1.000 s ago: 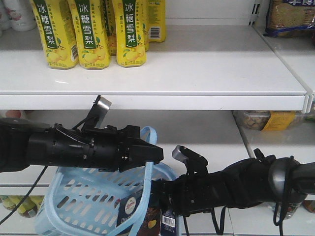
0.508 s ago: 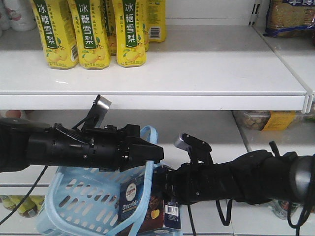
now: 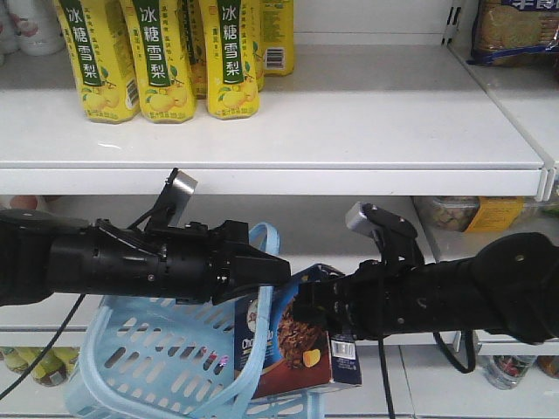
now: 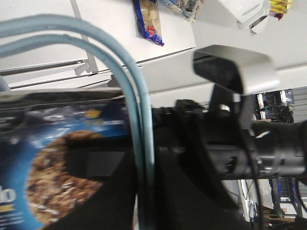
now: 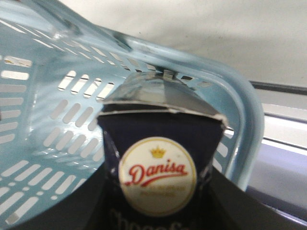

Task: Left arm holds basket, right arm returns cookies
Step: 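Lift the cookie box out of the basket with the right gripper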

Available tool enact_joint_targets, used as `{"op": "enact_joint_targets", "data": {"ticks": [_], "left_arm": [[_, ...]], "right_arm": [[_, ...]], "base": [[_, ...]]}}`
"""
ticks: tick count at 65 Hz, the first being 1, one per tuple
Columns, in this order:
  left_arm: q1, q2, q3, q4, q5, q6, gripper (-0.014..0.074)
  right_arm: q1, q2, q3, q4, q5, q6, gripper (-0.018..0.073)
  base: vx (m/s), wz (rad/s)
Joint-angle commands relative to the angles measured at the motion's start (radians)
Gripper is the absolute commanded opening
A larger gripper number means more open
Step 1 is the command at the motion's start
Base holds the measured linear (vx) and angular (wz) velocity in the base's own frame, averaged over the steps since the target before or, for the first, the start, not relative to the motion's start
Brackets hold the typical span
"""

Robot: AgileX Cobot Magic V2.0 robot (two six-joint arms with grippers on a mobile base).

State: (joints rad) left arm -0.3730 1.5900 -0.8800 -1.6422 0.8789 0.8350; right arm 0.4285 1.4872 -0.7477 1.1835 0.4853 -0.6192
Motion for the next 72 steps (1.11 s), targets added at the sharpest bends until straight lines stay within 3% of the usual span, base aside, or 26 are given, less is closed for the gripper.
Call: {"op": "enact_joint_targets", "data": {"ticks": [1, 14, 45, 72], "left_arm": [[0.006, -0.044, -0.041, -0.138, -0.006, 0.068, -0.0003], [0.006, -0.044, -0.041, -0.138, -0.006, 0.068, -0.0003], [0.006, -0.044, -0.041, -0.138, -0.006, 0.068, -0.0003], [0.006, -0.044, -0.041, -0.138, -0.006, 0.068, -0.0003]], "right_arm": [[-0.032, -0.091, -0.023, -0.04, 0.024, 0.056, 0.0174], [-0.071, -0.207, -0.023, -0.134, 0.085, 0.128, 0.0174], [-0.07, -0.544, -0.023, -0.404, 0.145, 0.382, 0.0174], [-0.07, -0.758, -0.122, -0.477, 0.156, 0.47, 0.0174]], "base": [[0.0, 0.0], [0.0, 0.0], [0.0, 0.0], [0.0, 0.0]]}}
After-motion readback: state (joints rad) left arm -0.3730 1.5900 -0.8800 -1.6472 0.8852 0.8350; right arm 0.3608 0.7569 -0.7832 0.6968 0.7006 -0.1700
